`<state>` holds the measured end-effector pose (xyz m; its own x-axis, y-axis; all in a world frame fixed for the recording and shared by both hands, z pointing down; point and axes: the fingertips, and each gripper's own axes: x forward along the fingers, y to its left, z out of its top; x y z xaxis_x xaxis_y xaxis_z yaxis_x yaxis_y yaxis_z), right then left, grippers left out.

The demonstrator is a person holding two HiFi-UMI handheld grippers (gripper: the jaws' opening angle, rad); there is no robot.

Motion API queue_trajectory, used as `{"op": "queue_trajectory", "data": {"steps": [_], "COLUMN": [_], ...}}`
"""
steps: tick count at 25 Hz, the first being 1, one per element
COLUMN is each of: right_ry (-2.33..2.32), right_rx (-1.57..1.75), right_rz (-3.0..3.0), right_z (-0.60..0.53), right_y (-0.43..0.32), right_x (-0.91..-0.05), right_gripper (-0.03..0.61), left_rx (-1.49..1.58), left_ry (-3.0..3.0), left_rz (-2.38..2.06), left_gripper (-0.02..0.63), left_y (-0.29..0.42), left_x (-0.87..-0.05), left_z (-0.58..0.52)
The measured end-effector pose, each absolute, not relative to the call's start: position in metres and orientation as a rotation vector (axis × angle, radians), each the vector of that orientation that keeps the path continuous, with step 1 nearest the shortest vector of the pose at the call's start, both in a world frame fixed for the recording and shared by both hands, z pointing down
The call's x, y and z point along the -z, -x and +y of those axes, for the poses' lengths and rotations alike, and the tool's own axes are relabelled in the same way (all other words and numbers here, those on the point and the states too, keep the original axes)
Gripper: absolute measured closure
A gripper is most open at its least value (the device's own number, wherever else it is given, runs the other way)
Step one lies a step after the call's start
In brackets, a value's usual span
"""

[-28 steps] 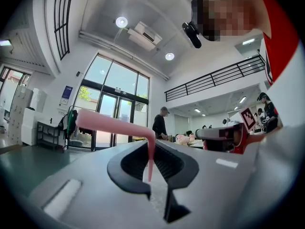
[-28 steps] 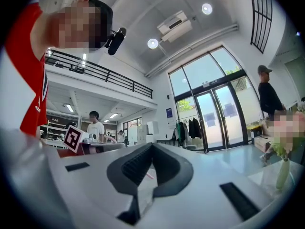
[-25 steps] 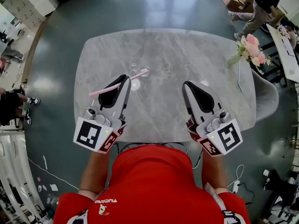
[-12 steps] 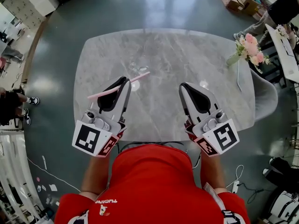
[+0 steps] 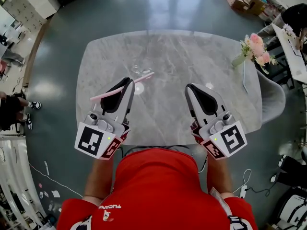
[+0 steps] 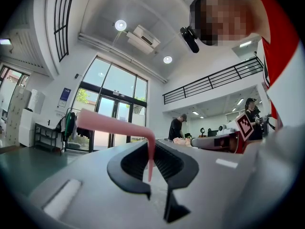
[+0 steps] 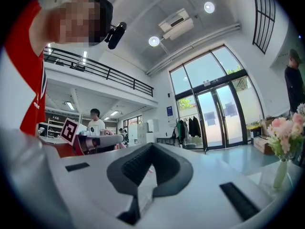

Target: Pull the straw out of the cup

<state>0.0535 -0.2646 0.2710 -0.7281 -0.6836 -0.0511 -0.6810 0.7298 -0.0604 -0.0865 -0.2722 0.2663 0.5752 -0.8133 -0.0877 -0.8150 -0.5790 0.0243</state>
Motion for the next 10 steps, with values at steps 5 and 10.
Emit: {"op": "queue_trajectory", "data": {"steps": [5, 10], "right_ry": [1.129, 1.128], "right_rx": [0.052, 0.051], "right_rz": [2.856, 2.855], "right_z": [-0.2653, -0.2668], "right_y": [-0.0543, -0.0537], "right_x": [-0.2703, -0.271], "right_gripper": [0.578, 0.578], "left_rx": [-0.133, -0.133], "left_ry": [2.771, 2.77], "left_rz": [1.432, 1.434], "left_gripper": [0.577, 0.577], "left_y": [0.0862, 0.0873], "left_x": [-0.267, -0.2677], "left_z": [-0.2731, -0.2742]}}
